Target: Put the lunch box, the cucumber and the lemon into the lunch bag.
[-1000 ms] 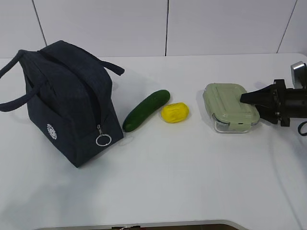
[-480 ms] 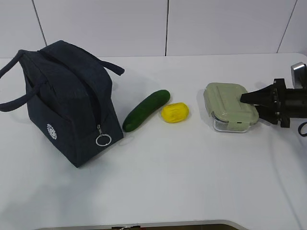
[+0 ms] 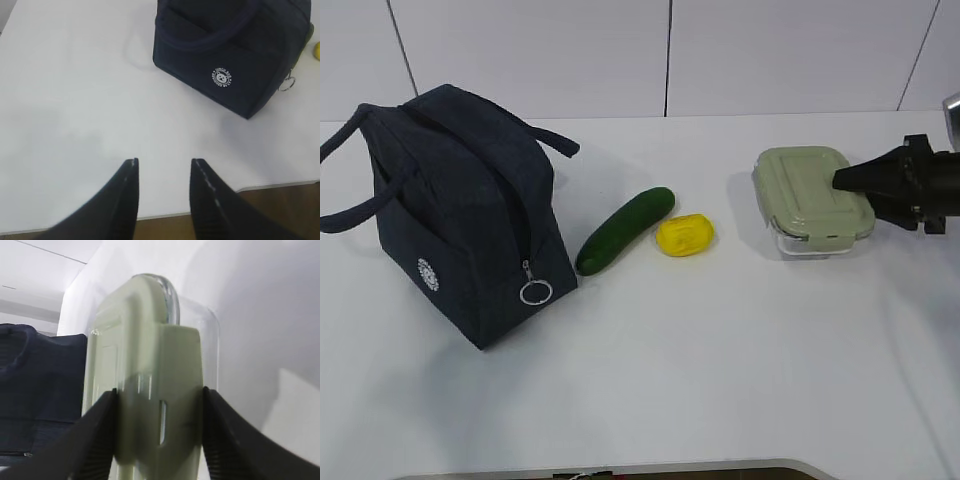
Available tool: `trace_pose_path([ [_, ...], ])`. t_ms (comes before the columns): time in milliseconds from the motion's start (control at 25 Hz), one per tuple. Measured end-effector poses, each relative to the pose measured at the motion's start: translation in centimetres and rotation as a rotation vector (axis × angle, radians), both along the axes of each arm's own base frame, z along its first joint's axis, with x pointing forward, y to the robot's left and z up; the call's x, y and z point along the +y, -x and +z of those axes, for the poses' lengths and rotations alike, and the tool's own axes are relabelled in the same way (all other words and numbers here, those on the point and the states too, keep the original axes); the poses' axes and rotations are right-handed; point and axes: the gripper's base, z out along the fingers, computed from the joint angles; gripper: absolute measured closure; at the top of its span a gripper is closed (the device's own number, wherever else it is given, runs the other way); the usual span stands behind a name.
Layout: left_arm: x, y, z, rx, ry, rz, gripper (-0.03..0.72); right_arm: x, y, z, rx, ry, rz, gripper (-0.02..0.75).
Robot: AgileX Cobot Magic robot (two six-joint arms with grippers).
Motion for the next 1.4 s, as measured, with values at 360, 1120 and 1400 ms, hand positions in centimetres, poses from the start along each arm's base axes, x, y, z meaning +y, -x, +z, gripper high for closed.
trace_pose_path([
  [360,-1.4,-4.8,3.3,0.033,0.171,-0.064,0.446,0.2,0.4,4.0,-0.097,0.026,-0.007,0.356],
  [1120,-3.3,-14.1,1.7,0.223,0.409,-0.105,0.446,6.0,-3.0,13.3,-0.308,0.047,0.143,0.357],
  [1400,-3.9,-16.7,0.9,0.253,0.482,-0.128,0.438,9.3,-3.5,16.7,-0.407,0.051,0.24,0.357],
])
